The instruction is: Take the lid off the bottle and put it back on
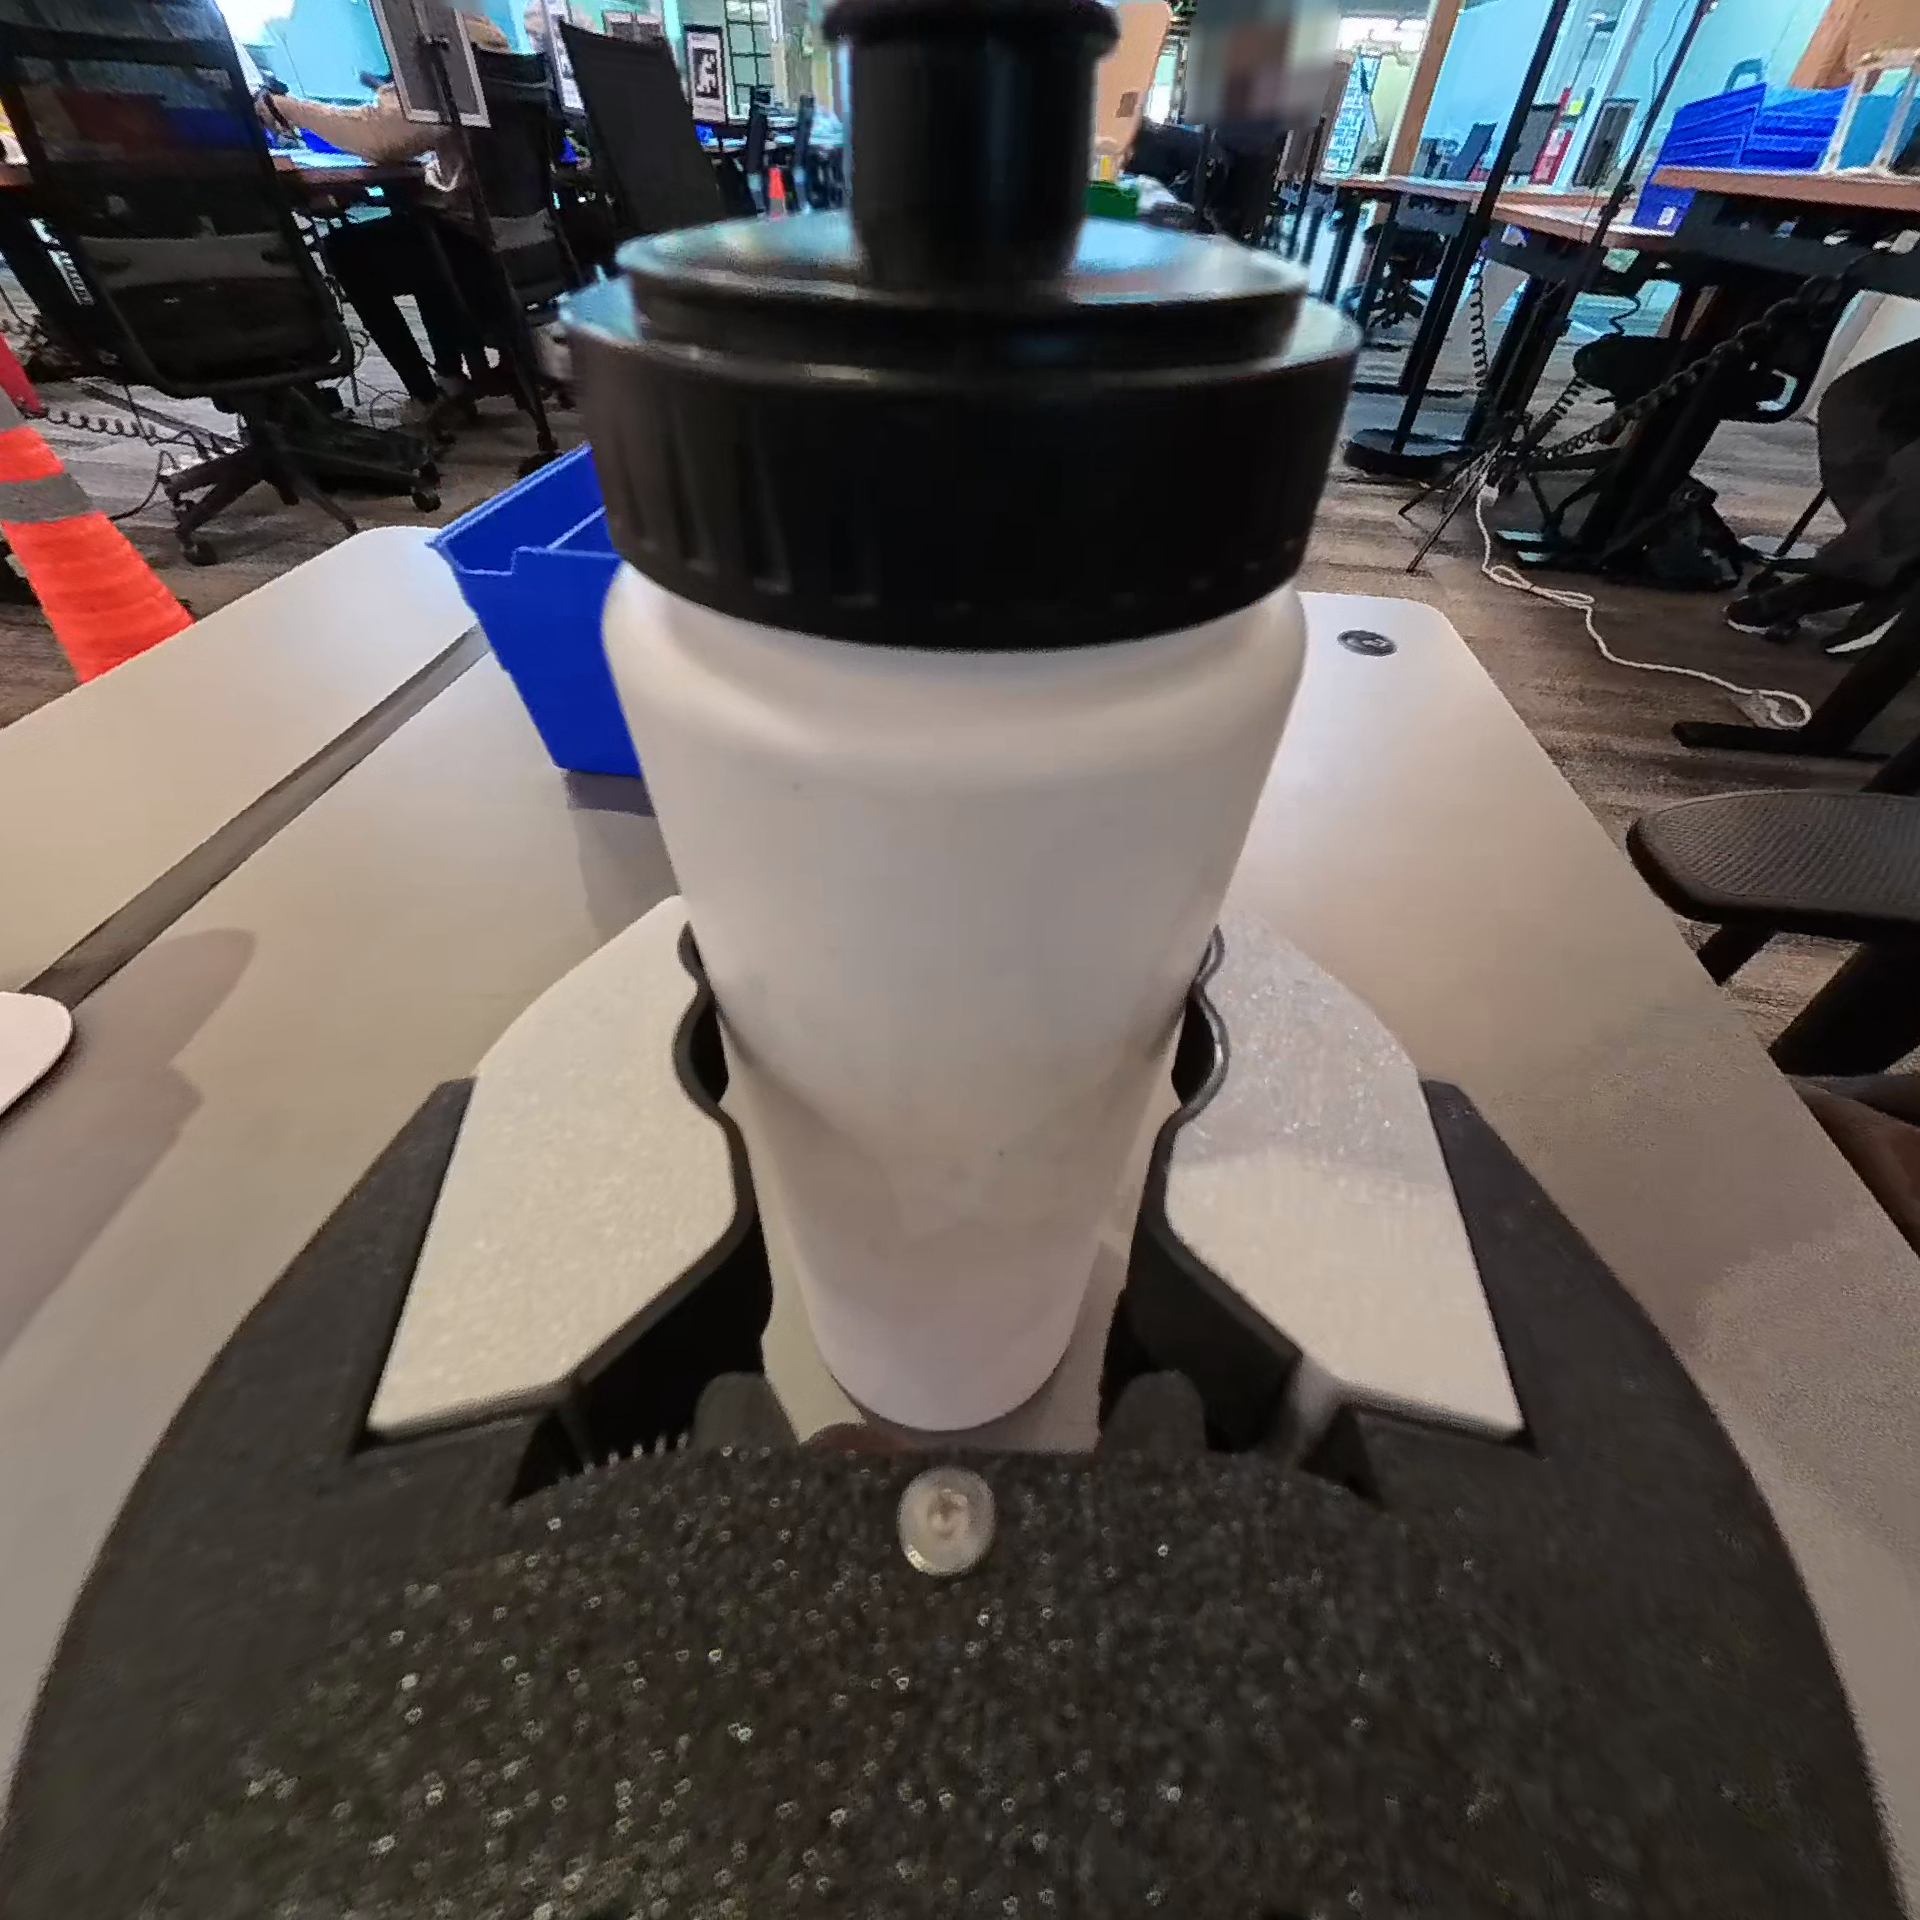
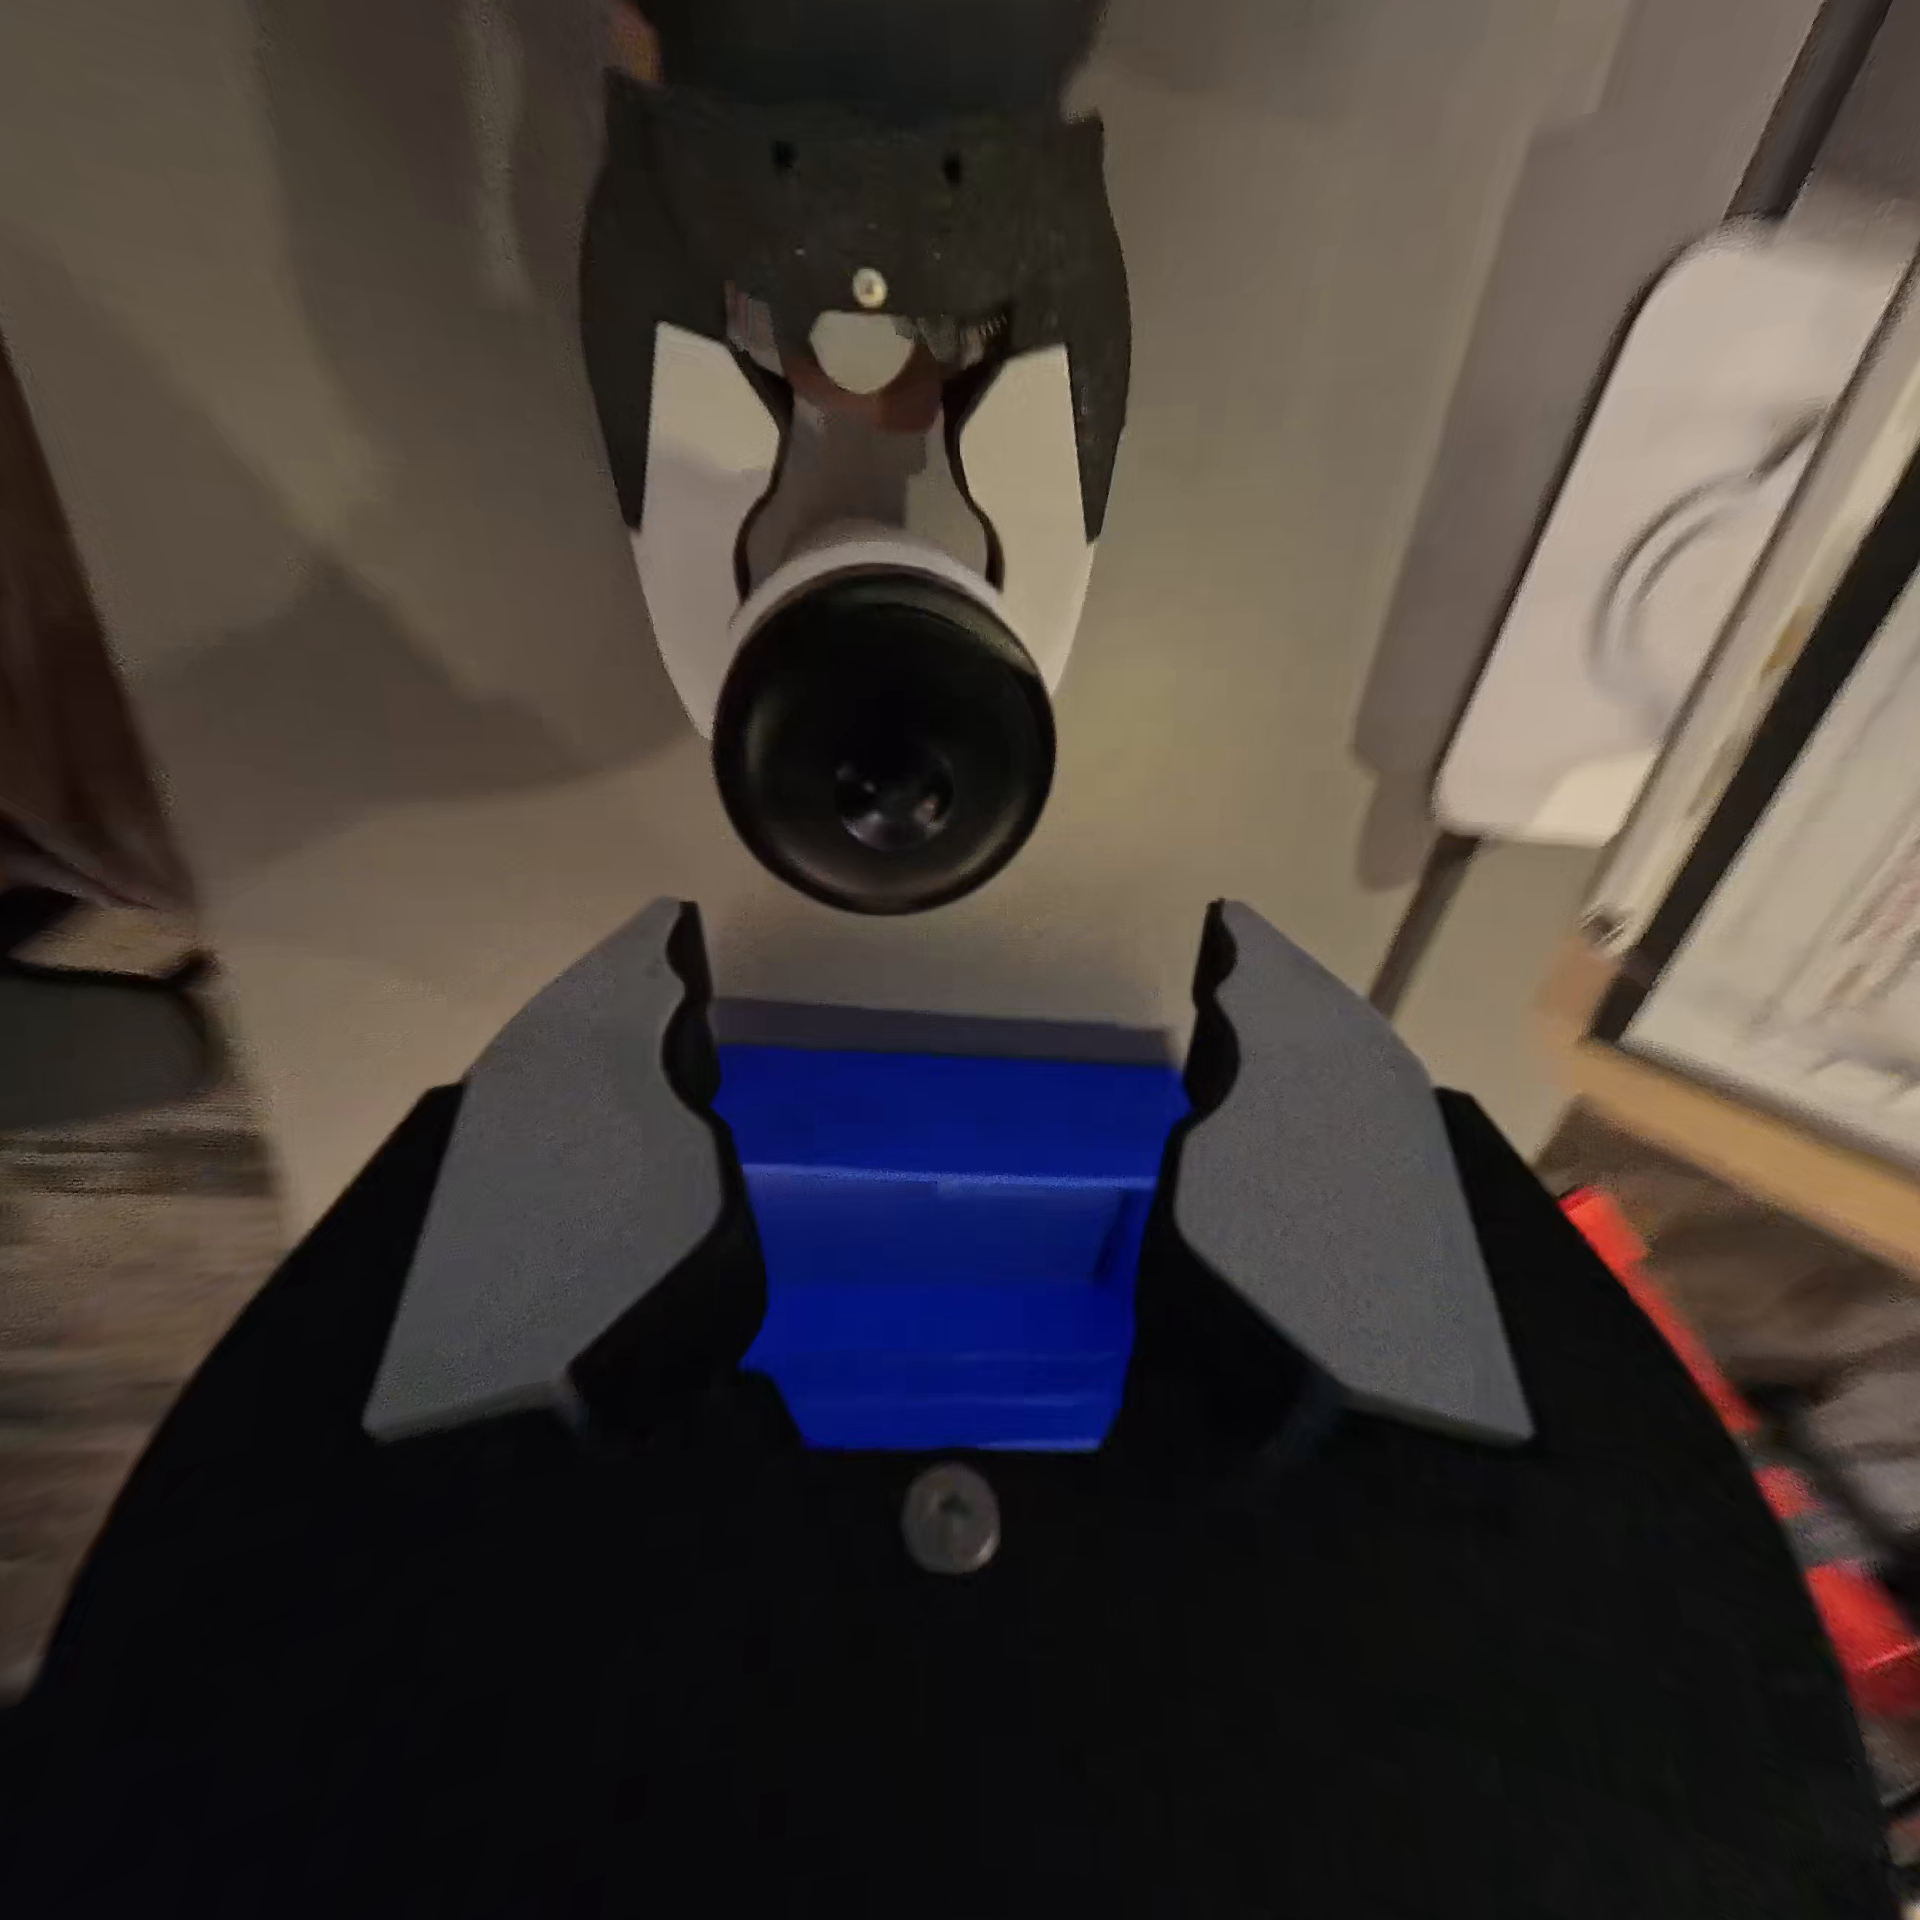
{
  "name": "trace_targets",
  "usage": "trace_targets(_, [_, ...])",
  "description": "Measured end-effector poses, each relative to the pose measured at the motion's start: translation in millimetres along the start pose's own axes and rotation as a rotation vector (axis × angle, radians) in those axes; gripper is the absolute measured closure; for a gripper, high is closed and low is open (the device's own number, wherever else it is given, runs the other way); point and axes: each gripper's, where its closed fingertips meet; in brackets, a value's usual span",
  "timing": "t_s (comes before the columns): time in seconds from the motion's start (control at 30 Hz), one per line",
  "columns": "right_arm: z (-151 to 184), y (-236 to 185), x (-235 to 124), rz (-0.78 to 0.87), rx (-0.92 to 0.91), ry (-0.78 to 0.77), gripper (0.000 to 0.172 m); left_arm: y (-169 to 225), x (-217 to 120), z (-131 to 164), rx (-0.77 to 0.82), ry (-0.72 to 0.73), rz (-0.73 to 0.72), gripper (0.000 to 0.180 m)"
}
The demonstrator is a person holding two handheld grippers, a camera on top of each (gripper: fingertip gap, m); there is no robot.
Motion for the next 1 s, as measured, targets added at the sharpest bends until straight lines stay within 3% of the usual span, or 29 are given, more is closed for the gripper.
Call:
trace_targets(0.1, [1, 2, 5, 0.027, -0.159, 0.166, 0.084, 1, 1, 0, 0.006, 0.000, 0.009, 0.096])
trace_targets(0.23, [7, -12, 12, -0.108, -0.216, 0.218, 0.087, 1, 0, 0, -0.002, 0.009, 0.017, 0.096])
trace_targets(0.47, [-16, -19, 16, -0.118, -0.412, 0.354, 0.084, 1, -2, 0, -0.009, 0.011, 0.036, 0.096])
trace_targets(0.67, [-17, -24, 32, -0.134, -0.535, 0.359, 0.100, 3, 0, 0, -0.003, 0.003, 0.040, 0.095])
trace_targets(0.83, [-16, -24, 32, -0.128, -0.439, 0.302, 0.101, 3, 1, 0, -0.009, 0.005, 0.038, 0.096])
trace_targets(1.0, [-14, -23, 33, -0.099, -0.239, 0.136, 0.101, 2, 0, 0, -0.014, 0.003, 0.030, 0.096])
Point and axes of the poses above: each gripper's, where its closed fingertips meet, x out along the fingers, z out of its underside, y = z × x across the jaws, and after that the axes turned 15 degrees about z, right-handed
